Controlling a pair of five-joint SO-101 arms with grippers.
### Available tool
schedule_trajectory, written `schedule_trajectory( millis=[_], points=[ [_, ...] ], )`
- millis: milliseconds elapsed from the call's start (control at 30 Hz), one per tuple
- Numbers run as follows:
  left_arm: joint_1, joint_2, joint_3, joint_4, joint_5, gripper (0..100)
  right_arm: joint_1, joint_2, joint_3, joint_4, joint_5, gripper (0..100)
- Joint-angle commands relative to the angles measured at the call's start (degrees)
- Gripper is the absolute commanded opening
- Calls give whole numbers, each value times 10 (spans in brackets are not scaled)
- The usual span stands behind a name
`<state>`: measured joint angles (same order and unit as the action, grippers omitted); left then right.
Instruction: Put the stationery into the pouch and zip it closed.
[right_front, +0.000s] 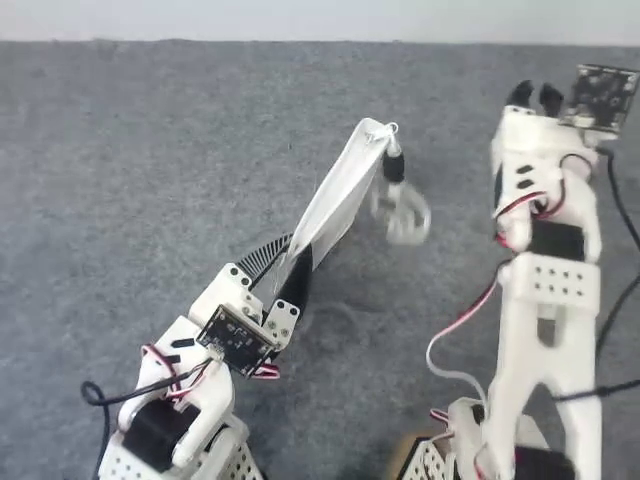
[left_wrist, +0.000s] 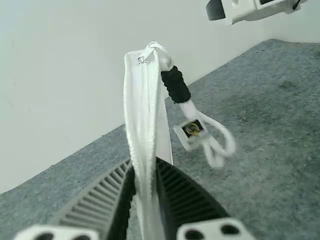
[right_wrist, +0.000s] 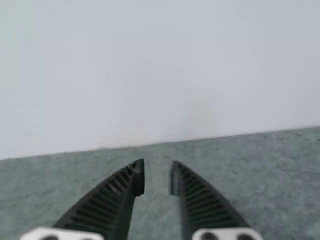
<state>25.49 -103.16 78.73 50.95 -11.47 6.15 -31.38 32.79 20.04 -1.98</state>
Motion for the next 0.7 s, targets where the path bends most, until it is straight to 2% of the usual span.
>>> schedule_trajectory(
  millis=[0,233,333,467,667],
  points=[
    [-8,17,-5,11,4,11,-36,-85,-24,76,-5,154],
    [-51,17,-6,-1,5,13,-123,-160,-23,180,-5,106],
    [-83,16,-7,-5,44,54,-167,-172,-2,203,-5,102],
    [-131,-11,-11,-1,119,160,-214,-183,55,200,-4,102],
    [-167,-13,-15,-5,153,182,-271,-184,169,104,-2,102]
  ],
)
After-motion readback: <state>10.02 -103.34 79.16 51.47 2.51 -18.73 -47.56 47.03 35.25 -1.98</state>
